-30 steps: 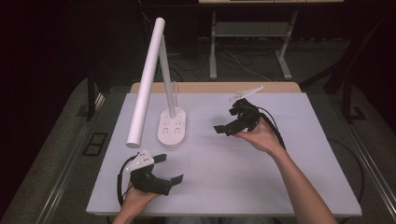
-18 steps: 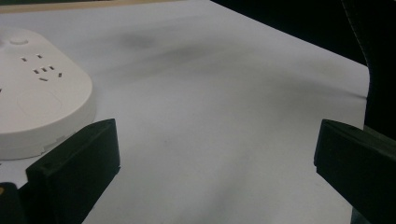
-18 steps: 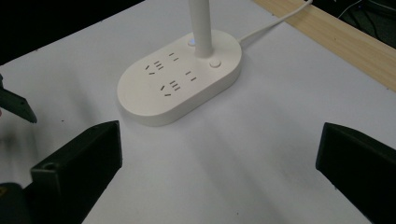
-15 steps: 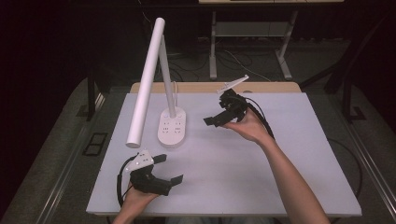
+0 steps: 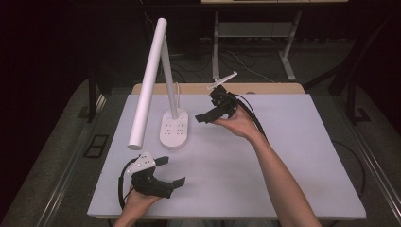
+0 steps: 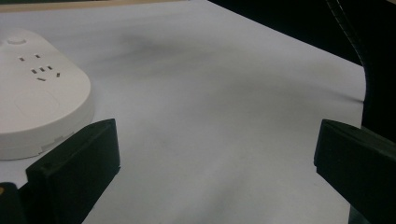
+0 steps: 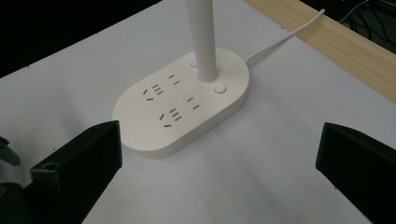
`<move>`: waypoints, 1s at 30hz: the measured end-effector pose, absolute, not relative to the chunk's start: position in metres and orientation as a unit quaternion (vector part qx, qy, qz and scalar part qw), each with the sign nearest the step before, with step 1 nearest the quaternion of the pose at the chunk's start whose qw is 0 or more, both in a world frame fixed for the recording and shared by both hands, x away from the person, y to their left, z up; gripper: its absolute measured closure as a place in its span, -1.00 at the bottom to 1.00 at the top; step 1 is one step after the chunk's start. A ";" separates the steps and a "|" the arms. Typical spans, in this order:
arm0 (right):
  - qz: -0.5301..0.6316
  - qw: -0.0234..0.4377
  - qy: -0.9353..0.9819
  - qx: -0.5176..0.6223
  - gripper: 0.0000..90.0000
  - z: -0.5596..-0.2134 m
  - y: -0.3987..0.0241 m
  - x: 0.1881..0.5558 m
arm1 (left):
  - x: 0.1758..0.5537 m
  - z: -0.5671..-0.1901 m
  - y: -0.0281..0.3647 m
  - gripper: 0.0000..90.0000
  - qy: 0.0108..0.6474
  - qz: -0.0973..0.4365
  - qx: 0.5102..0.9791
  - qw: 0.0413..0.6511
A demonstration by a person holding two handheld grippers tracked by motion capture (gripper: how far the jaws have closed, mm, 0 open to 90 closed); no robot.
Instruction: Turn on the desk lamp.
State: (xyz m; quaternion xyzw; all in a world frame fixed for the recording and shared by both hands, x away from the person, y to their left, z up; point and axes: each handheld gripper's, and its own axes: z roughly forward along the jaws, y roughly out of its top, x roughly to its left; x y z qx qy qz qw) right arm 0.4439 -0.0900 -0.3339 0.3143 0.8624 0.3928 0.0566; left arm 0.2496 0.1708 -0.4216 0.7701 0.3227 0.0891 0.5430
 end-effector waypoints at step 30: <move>0.422 0.044 0.842 0.333 0.14 -0.358 -0.046 0.481 | 0.248 -0.420 0.172 -1.00 0.319 0.087 0.767 0.550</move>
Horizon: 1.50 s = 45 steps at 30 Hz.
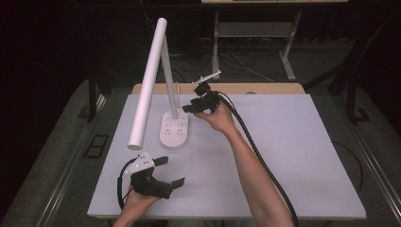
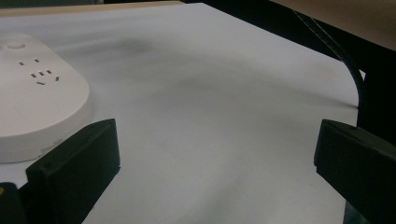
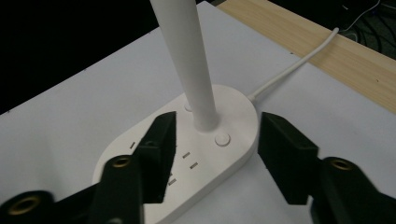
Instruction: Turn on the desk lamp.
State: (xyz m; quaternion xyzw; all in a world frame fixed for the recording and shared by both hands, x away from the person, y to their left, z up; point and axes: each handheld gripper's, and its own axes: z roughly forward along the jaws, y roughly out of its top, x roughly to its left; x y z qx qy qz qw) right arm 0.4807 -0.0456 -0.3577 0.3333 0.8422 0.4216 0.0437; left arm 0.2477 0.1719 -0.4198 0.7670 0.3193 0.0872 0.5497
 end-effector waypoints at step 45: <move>0.441 -0.033 0.815 0.373 0.99 -0.427 -0.029 0.511 | 0.249 -0.419 0.172 -1.00 0.313 0.082 0.768 0.552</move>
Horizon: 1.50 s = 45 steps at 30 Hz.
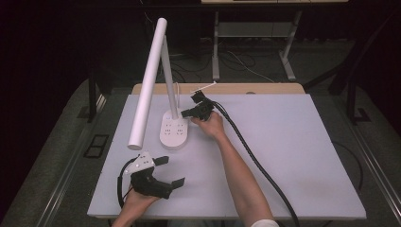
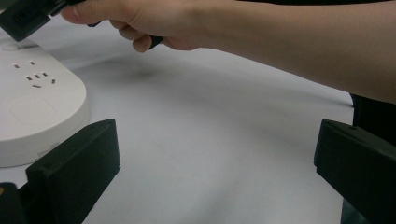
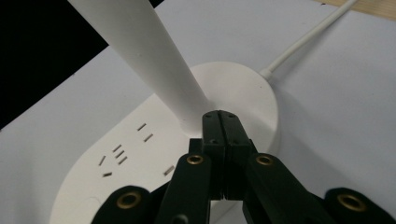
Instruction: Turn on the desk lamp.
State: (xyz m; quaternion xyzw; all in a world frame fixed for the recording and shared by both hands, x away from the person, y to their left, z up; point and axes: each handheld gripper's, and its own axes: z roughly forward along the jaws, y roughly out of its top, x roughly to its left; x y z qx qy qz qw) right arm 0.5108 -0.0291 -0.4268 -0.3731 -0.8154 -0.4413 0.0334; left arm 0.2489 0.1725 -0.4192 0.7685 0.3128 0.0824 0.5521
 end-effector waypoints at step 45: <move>-0.448 0.016 -0.814 -0.368 1.00 -0.430 -0.026 0.509 | 0.248 -0.420 0.172 -1.00 0.314 0.083 0.769 0.550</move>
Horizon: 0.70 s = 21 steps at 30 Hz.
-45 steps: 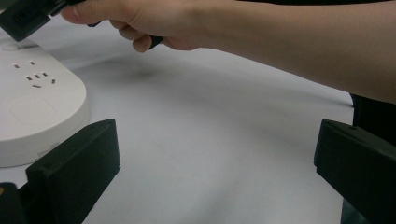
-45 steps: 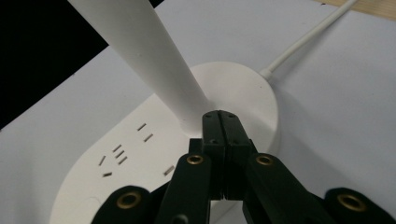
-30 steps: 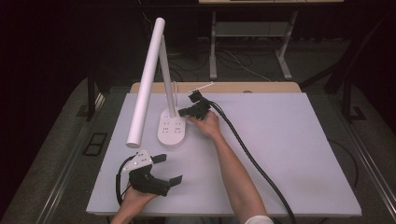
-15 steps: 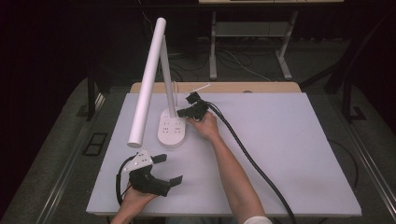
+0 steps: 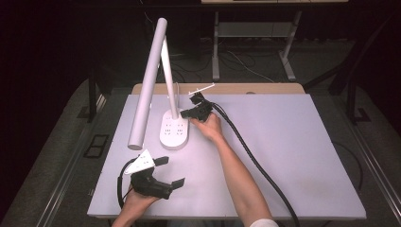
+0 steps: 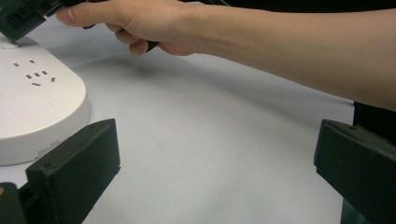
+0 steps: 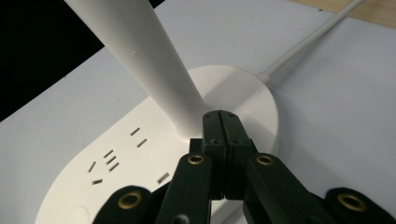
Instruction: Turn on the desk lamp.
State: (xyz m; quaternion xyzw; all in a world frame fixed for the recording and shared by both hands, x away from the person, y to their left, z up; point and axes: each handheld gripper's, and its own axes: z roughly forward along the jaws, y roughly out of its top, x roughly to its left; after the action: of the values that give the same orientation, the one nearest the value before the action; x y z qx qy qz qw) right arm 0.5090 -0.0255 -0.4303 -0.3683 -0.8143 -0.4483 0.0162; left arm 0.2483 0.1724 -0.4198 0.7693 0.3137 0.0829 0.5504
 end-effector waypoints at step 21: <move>-0.435 -0.015 -0.839 -0.327 0.99 -0.387 -0.058 0.487 | 0.250 -0.421 0.171 -1.00 0.312 0.083 0.773 0.546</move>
State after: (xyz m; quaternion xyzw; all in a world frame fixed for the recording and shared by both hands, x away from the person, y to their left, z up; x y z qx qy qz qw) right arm 0.4865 -0.0576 -0.3870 -0.3267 -0.8387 -0.4355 -0.0152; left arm 0.2497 0.1712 -0.4206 0.7728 0.3122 0.0826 0.5462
